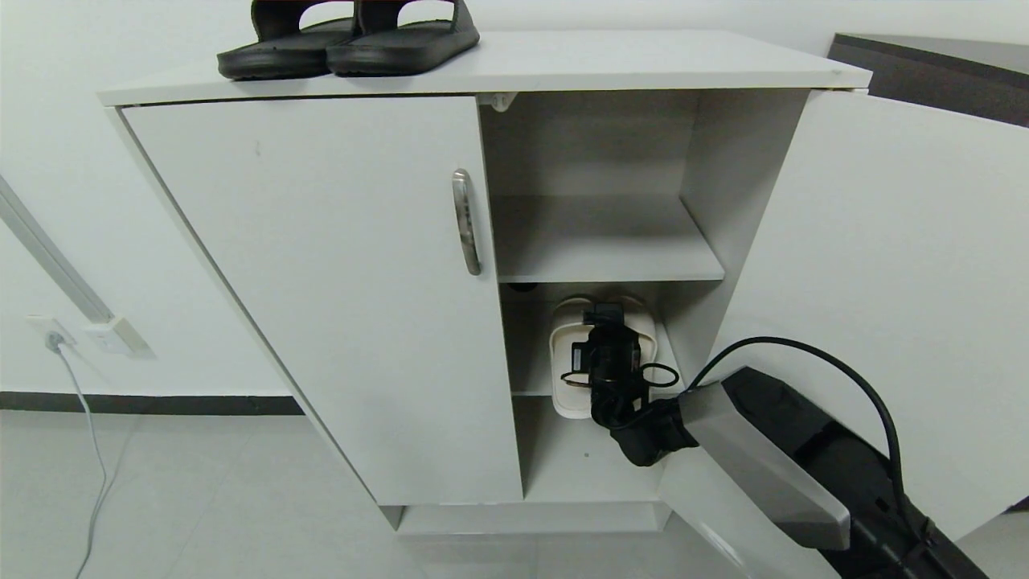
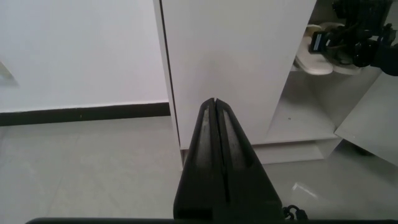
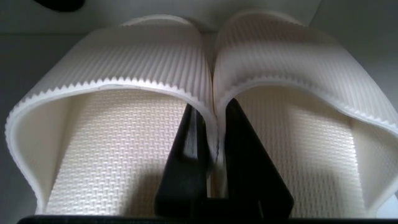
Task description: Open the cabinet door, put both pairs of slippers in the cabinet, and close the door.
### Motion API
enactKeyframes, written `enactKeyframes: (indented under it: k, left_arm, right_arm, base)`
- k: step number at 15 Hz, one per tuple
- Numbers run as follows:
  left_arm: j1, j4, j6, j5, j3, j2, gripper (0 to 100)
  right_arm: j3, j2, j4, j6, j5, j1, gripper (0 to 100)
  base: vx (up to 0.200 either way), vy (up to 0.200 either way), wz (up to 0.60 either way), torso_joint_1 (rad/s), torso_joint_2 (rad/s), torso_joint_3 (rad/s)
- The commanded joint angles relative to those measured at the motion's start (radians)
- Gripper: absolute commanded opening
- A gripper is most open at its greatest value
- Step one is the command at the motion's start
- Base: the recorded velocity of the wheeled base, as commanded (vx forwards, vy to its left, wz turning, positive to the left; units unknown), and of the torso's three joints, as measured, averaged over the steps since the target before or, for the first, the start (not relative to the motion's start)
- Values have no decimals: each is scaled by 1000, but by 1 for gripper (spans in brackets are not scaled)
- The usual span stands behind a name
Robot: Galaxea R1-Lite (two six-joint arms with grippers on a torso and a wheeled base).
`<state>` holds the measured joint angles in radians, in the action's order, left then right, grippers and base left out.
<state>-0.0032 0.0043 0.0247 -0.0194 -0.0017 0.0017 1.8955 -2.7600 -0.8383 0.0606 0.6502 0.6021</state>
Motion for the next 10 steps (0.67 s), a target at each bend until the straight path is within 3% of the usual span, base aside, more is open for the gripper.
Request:
enactKeyframes:
  k: [1,5,6,10]
  left_arm:
    - [0,0,0,-1,0,0,0]
    - [0,0,0,-1,0,0,0]
    - [0,0,0,-1,0,0,0]
    - [0,0,-2,-1,0,0,0]
  right_arm:
    - [7,-15,2,-1,-1,-2,0]
    - [8,-26,5,1,-1,-2,0]
    - [8,-26,5,-1,0,-2,100]
    - [-46,-1,-18,1,3,-2,100]
  base:
    - [0,0,0,0,0,0]
    - [0,0,0,0,0,0]
    - [0,0,0,0,0,0]
    - [0,0,0,0,0,0]
